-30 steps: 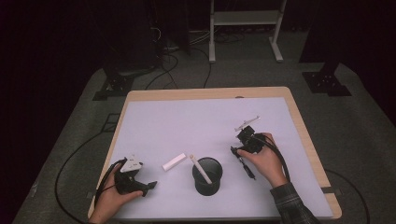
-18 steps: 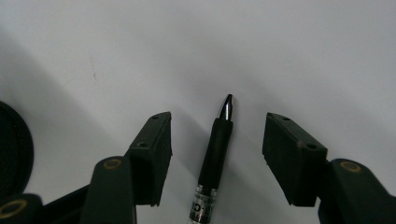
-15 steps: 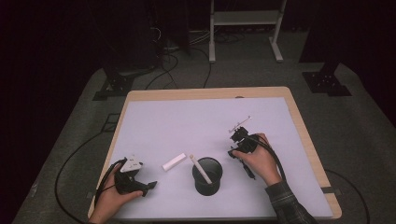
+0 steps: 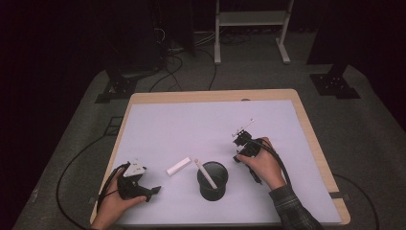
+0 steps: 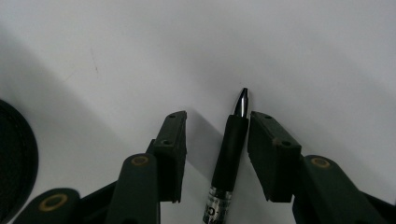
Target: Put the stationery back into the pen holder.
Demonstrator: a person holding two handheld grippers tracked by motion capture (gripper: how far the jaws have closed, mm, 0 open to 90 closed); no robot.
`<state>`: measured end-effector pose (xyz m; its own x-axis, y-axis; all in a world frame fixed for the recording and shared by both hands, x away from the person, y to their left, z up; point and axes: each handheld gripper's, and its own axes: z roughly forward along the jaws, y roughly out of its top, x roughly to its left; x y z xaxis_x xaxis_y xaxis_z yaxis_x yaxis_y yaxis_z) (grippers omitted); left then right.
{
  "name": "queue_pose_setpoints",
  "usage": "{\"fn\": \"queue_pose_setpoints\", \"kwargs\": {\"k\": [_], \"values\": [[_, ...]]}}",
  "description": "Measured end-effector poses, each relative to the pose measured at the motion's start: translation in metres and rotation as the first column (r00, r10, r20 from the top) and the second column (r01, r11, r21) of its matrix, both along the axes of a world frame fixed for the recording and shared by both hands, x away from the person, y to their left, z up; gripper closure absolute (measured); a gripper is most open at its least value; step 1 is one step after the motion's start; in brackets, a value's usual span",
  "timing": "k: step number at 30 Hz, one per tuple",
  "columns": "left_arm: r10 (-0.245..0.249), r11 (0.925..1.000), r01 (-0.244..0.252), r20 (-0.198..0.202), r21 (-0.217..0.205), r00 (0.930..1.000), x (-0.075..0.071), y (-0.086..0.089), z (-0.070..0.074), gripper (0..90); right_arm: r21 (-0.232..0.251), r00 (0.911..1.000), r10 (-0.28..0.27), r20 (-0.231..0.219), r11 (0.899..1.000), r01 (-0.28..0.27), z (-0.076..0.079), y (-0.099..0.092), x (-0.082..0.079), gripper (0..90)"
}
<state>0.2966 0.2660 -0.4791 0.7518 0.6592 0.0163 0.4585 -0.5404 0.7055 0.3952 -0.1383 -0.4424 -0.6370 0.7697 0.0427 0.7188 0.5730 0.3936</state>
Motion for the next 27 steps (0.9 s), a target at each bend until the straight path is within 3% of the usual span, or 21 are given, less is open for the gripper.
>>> {"fn": "queue_pose_setpoints", "kwargs": {"k": [13, 27], "values": [[0.000, 1.0000, 0.000, 0.000, 0.001, 1.0000, 0.0000, 0.0000, 0.0000, 2.1, -0.031, 0.9999, -0.016, -0.002, 0.999, 0.016, -0.0019, 0.0006, 0.0008, 63.7], [0.000, 1.0000, 0.000, 0.001, 0.000, 1.0000, -0.0001, -0.0001, -0.0001, 2.1, -0.027, 0.9986, -0.053, -0.007, 0.998, 0.053, -0.0018, -0.0009, 0.0021, 70.3]]}}
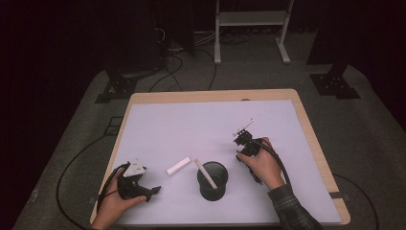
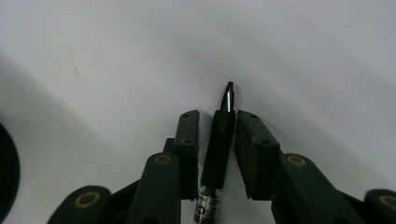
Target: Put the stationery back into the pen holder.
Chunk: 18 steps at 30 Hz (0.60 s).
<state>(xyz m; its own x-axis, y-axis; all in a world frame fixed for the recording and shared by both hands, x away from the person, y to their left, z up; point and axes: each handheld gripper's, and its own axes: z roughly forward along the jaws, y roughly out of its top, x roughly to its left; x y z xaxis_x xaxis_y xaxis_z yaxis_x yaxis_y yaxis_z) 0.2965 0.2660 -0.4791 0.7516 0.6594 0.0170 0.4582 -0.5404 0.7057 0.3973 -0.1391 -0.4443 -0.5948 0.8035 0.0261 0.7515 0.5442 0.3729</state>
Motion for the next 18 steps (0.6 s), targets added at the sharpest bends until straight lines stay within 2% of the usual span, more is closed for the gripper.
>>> {"fn": "queue_pose_setpoints", "kwargs": {"k": [18], "values": [[0.000, 1.0000, 0.000, 0.000, 0.000, 1.0000, -0.0001, -0.0001, 0.0000, 2.1, 0.012, 1.0000, -0.005, 0.001, 1.000, 0.005, -0.0004, -0.0045, 0.0017, 79.3]]}}
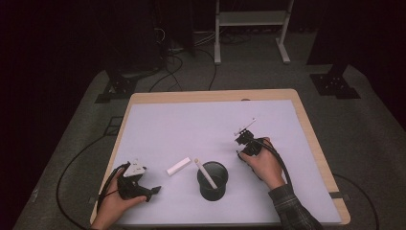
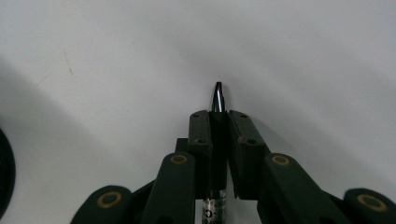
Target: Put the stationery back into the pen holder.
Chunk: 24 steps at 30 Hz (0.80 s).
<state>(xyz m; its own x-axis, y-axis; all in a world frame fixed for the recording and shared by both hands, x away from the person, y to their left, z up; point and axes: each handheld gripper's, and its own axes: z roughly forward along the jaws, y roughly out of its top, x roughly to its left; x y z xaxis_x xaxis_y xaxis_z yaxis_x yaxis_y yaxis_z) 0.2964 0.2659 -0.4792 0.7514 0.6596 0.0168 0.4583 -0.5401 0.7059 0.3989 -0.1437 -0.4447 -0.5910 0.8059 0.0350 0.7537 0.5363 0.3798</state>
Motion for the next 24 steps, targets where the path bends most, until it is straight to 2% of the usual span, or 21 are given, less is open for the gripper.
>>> {"fn": "queue_pose_setpoints", "kwargs": {"k": [13, 24], "values": [[0.000, 1.0000, 0.000, 0.000, 0.000, 1.0000, 0.000, 0.000, 0.000, 2.1, 0.044, 0.9998, 0.013, 0.014, 0.999, -0.014, 0.002, -0.009, -0.003, 79.4], [0.000, 1.0000, 0.000, 0.000, 0.000, 1.0000, 0.000, 0.000, 0.000, 2.1, 0.126, 0.9992, 0.011, 0.039, 0.992, -0.016, 0.014, -0.018, -0.009, 79.4]]}}
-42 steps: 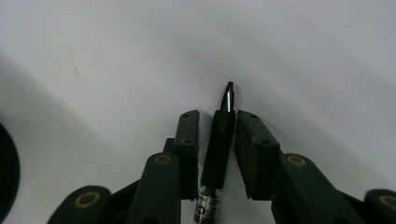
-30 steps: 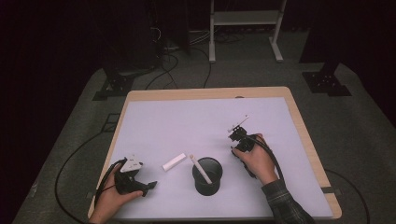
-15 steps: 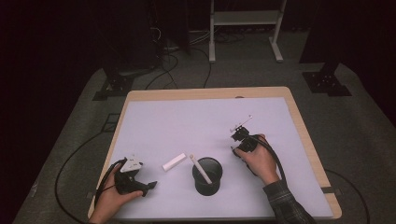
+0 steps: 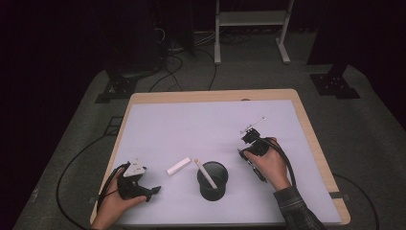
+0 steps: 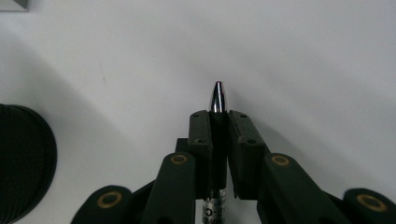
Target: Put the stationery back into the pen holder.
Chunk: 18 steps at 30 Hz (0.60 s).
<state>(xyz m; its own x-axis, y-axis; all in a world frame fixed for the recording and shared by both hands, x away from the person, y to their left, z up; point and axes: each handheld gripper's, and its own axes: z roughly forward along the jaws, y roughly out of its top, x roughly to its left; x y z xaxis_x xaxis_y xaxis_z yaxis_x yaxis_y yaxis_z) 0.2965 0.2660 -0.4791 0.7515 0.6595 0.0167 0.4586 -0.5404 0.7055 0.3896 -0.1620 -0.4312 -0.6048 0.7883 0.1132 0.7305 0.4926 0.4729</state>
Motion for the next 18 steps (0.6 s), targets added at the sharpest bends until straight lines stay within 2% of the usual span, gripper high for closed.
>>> {"fn": "queue_pose_setpoints", "kwargs": {"k": [10, 18], "values": [[0.000, 1.0000, 0.000, -0.001, -0.001, 1.0000, 0.000, 0.000, 0.000, 2.1, 0.077, 0.9992, -0.002, 0.039, 0.997, -0.001, 0.012, -0.010, -0.006, 79.4], [0.000, 1.0000, 0.000, -0.001, 0.000, 1.0000, 0.000, 0.000, 0.000, 2.1, 0.134, 0.9979, 0.007, 0.064, 0.991, -0.016, 0.021, -0.017, -0.010, 79.4]]}}
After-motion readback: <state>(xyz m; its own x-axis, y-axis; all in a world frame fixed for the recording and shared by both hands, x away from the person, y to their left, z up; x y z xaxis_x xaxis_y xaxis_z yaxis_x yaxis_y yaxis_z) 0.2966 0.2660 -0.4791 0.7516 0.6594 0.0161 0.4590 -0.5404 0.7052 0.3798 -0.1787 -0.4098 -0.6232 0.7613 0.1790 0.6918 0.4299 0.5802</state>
